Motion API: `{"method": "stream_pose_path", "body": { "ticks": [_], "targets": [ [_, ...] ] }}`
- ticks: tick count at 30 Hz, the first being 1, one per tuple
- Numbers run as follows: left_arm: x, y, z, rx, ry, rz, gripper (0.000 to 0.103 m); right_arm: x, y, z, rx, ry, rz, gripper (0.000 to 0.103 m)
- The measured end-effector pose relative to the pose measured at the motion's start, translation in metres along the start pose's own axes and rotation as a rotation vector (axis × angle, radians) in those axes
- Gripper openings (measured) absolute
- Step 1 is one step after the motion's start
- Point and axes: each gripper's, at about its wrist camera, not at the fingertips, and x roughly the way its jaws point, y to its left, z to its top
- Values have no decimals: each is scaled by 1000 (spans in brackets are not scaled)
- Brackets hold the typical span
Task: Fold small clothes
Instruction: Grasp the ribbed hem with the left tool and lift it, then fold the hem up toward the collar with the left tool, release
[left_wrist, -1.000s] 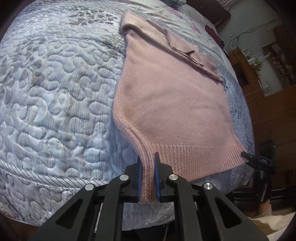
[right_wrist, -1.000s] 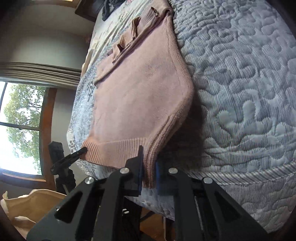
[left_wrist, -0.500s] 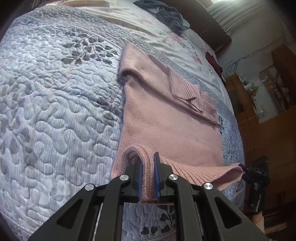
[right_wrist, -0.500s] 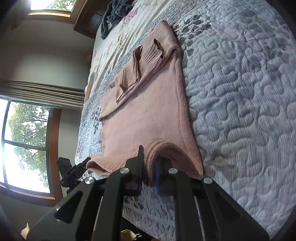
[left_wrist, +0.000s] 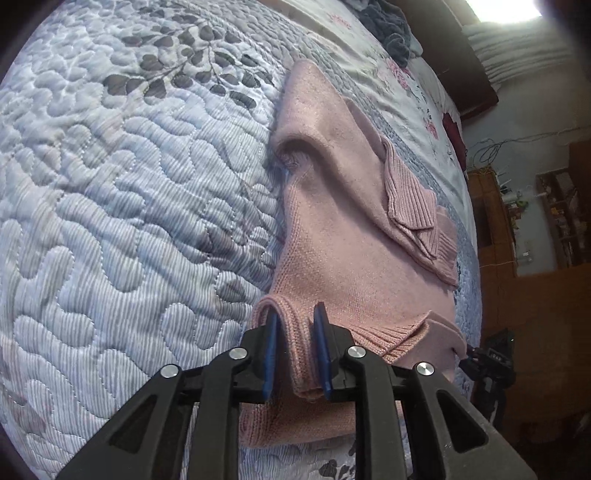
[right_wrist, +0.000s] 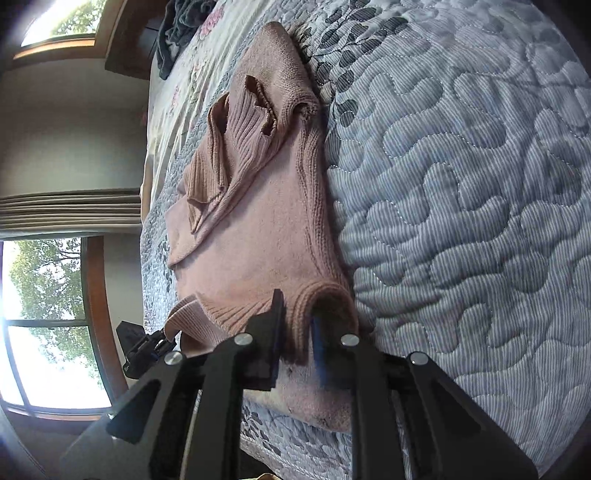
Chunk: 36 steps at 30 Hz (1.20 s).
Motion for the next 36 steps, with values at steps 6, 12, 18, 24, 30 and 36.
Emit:
{"method": "stream_pose_path", "body": {
  "ticks": [6,12,18,24,30,36],
  "targets": [
    [-34,-6,0,78,-90,60,44,-22,6,-6,-45,-51,-35,34],
    [-20,-43,-10,334,-77,208,49,-42,22,-15,-149,-106,-125,42],
    [8,-70,-6,482,-68,297,54,-37,42,-28,-255,-98,-190,47],
    [29,-81,2,563,-34,312,54,-29,38,-28,-263,-88,-208,47],
    [45,-83,9,590,22,294,55,-26,32,-23,-249,-83,-204,47],
    [56,-84,5,624,63,304,62,-21,46,-17,-326,-86,-243,52]
  ]
}}
